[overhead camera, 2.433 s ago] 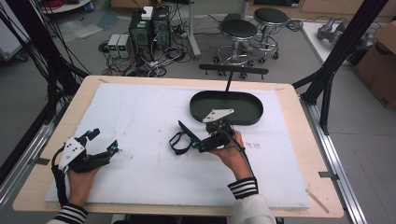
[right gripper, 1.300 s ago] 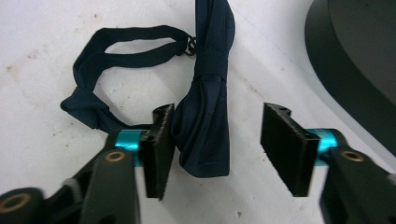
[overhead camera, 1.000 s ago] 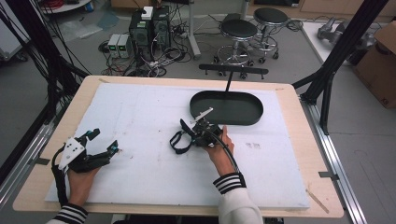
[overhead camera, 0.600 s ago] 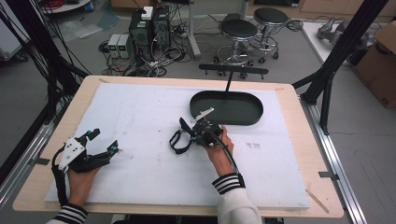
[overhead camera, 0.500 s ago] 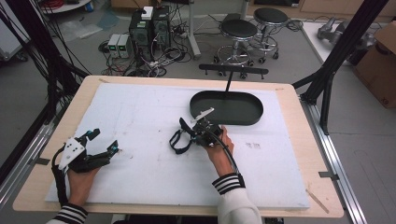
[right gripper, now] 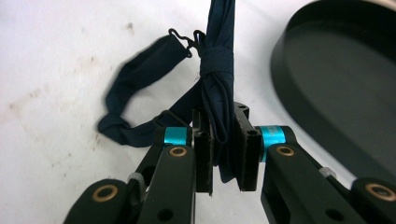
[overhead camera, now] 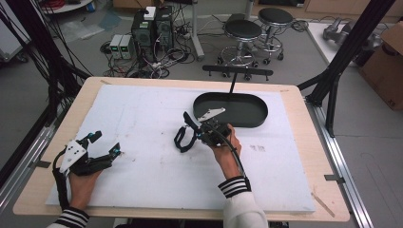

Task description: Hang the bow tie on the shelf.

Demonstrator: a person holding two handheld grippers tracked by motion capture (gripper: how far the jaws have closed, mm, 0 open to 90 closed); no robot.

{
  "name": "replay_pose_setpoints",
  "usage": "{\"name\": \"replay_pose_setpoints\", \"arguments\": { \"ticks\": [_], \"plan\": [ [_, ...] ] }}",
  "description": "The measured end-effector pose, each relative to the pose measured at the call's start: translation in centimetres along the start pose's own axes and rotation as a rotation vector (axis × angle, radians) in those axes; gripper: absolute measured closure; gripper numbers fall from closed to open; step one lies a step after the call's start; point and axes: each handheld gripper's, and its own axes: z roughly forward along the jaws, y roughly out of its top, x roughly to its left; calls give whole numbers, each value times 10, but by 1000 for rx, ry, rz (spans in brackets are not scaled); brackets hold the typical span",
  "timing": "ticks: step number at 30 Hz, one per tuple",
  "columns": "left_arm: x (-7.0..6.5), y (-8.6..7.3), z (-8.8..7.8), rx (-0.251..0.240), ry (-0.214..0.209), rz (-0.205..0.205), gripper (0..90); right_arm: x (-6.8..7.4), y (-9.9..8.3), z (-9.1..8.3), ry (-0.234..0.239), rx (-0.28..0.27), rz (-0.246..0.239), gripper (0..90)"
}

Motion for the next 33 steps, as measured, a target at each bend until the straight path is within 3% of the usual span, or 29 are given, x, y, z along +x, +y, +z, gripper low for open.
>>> {"name": "replay_pose_setpoints", "arguments": {
  "ticks": [5,16,33],
  "plan": [
    [0,0,0,0,-1,2,174,-6,0,-11,-4,-71,28,806],
    [0,0,0,0,0,3,174,-23,-3,-32,-16,-161,86,802],
    [0,0,0,-1,1,5,174,-45,-1,-64,-91,-331,169,801]
  ]
}}
